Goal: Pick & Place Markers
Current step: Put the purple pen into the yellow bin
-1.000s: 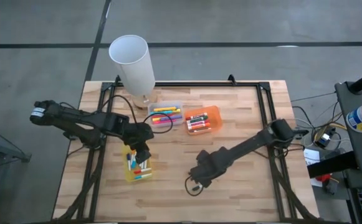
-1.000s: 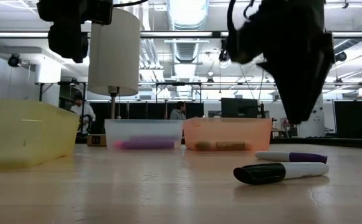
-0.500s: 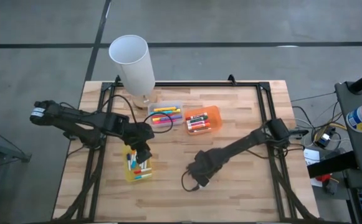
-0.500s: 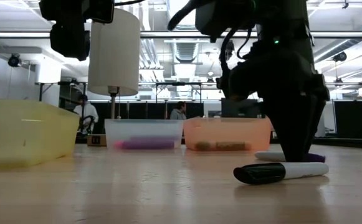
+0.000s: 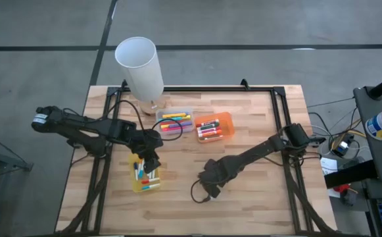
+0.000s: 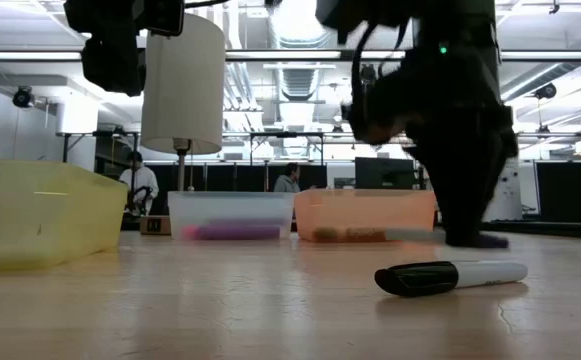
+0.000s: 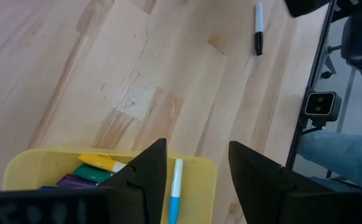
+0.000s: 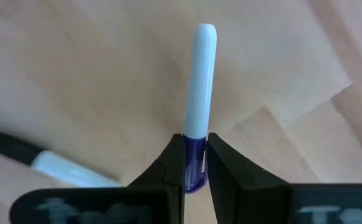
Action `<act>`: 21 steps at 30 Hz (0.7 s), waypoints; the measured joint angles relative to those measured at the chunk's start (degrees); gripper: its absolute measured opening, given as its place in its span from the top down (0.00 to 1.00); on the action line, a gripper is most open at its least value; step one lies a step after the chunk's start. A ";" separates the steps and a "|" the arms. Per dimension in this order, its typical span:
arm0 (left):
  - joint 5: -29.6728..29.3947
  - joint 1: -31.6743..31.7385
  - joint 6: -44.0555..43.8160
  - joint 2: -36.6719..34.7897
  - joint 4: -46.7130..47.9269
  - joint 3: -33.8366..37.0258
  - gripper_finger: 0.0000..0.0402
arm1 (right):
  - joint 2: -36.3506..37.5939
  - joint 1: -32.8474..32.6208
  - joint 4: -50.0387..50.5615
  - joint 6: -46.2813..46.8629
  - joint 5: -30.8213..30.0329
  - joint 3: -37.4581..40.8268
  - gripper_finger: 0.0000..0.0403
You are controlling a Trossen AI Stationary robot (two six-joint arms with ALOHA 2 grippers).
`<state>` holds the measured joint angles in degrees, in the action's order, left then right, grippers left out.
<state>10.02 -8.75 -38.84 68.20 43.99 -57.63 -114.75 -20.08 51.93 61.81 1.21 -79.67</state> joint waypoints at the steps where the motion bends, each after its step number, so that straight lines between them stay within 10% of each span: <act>1: 0.00 0.00 0.01 0.00 0.01 0.03 0.59 | 0.61 0.00 -0.27 0.34 -0.24 -0.10 0.92; 21: -0.01 0.00 8.33 0.02 -13.50 0.66 0.59 | 7.83 -0.33 -25.88 -13.78 -9.16 -0.32 0.92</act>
<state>10.01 -8.75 -30.51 68.23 30.49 -56.97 -106.91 -20.40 26.04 48.03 -7.95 -79.99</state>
